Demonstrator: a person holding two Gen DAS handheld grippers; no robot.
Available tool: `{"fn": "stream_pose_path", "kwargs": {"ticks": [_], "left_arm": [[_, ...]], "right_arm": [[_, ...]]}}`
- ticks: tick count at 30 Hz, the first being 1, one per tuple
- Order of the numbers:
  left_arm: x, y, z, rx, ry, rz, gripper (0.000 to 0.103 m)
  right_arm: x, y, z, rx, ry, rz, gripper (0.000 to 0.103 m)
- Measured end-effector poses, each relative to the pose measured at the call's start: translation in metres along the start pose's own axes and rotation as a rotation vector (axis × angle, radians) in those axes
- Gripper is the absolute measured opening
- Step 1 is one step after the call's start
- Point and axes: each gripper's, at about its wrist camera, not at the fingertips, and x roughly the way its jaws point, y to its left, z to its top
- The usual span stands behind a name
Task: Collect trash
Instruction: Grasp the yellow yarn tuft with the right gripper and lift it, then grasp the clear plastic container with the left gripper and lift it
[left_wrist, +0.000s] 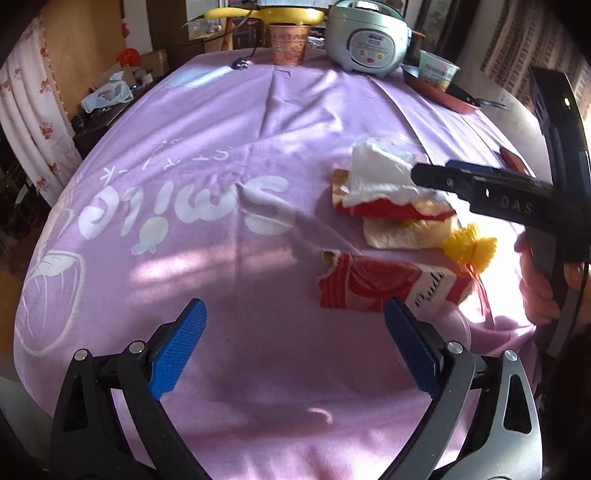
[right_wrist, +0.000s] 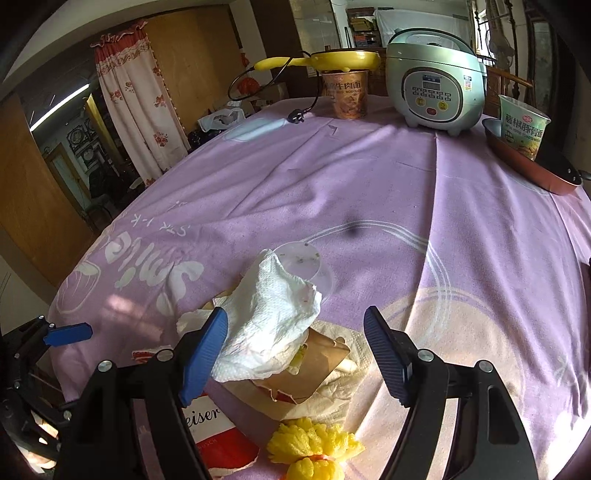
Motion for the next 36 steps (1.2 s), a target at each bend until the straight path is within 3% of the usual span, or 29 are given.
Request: {"fn": "stream_pose_path", "kwargs": {"ticks": [2,5,8,11,14,18,23,28,36], "left_arm": [[0.007,-0.010,-0.007,0.042,0.033,-0.018,0.094],[0.012,-0.014,0.000,0.055,0.013,0.006,0.095],[0.031,-0.011,0.025,0.026,0.005,-0.015,0.095],[0.056,-0.007,0.052,-0.029,0.015,0.023,0.096],[0.048,-0.001,0.059,-0.071,0.000,-0.010,0.096],[0.025,-0.003,0.042,-0.025,-0.030,0.010,0.096],[0.026,-0.008,0.015,0.006,0.013,0.008,0.096],[0.018,-0.007,-0.006,-0.005,0.009,-0.049,0.096],[-0.014,-0.039,-0.023,0.093,-0.071,-0.127,0.095]], "right_arm": [[-0.004,0.001,-0.003,-0.021,-0.006,-0.018,0.075],[-0.008,0.000,-0.007,-0.018,-0.007,-0.029,0.075],[-0.010,-0.002,-0.008,-0.010,-0.024,-0.051,0.075],[-0.011,-0.006,-0.008,-0.008,-0.059,-0.073,0.075],[-0.009,-0.014,-0.010,0.017,-0.057,-0.069,0.075],[-0.005,-0.018,-0.016,0.041,-0.033,-0.064,0.075],[-0.010,-0.017,-0.039,0.066,-0.016,-0.081,0.075],[-0.039,-0.027,-0.063,0.146,-0.065,-0.067,0.075],[-0.061,0.000,-0.087,0.012,-0.049,-0.144,0.075]]}}
